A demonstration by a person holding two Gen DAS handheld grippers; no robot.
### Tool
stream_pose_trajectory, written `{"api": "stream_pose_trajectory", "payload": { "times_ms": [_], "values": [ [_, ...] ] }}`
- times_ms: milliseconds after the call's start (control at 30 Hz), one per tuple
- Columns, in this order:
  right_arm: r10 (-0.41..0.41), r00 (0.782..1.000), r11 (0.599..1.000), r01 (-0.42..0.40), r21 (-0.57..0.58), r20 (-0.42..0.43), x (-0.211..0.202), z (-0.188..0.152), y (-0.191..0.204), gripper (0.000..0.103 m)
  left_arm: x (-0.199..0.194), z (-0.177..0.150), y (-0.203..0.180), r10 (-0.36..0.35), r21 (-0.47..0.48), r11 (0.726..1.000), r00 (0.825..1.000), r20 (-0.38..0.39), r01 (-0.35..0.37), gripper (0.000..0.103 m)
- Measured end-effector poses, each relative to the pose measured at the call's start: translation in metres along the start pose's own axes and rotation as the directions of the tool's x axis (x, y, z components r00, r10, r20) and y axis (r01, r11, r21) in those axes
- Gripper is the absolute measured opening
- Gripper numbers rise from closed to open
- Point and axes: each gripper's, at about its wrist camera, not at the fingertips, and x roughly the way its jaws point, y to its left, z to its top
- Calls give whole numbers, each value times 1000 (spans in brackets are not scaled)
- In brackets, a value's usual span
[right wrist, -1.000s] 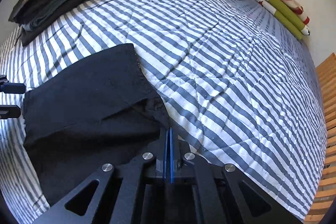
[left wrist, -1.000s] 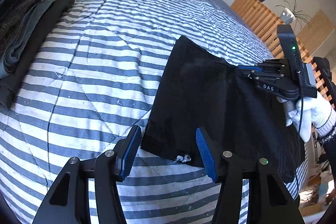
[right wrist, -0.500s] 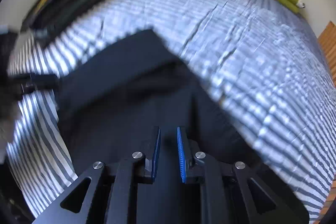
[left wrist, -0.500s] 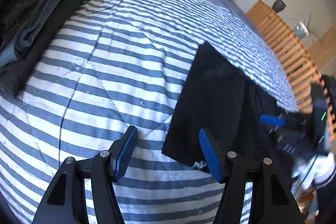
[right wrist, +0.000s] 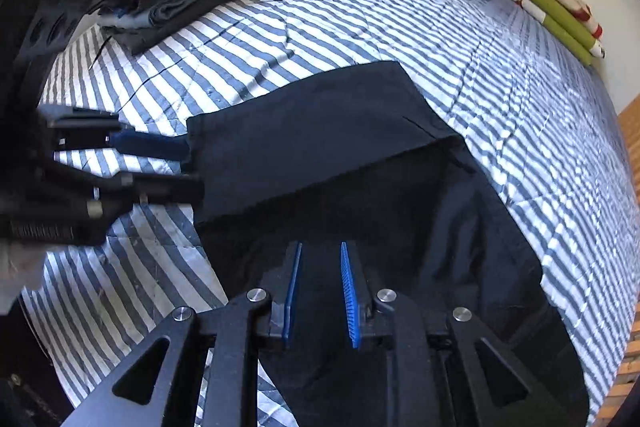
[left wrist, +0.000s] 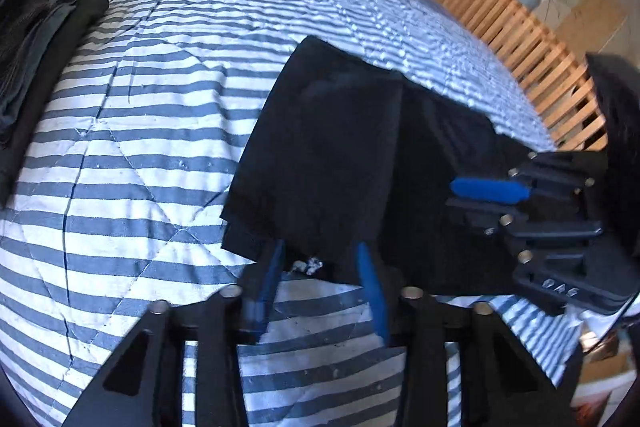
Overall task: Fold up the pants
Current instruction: 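Fold the pants lengthwise with the left gripper toward the right gripper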
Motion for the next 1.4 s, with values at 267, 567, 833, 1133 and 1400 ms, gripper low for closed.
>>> {"api": "stream_pose_trajectory", "payload": {
  "times_ms": [267,567,833,1133,1400],
  "values": [
    [13,1000,998,-12,65,-20,4,-5,-18,18,-25,-20,51,139,-66,988,990,26,-137,1],
    [42,999,998,-41,39,-11,1,1,-2,18,-56,-31,119,41,-252,967,997,66,-23,46],
    [56,998,998,-56,27,-23,5,4,11,18,-57,-33,109,8,-213,977,998,69,7,46],
    [56,998,998,-55,33,-13,-4,-3,8,18,-52,-34,76,90,-112,990,994,63,-83,1],
    [63,998,995,-65,79,29,-26,-20,-10,18,-129,-73,88,24,-225,974,985,172,16,1]
  ]
}}
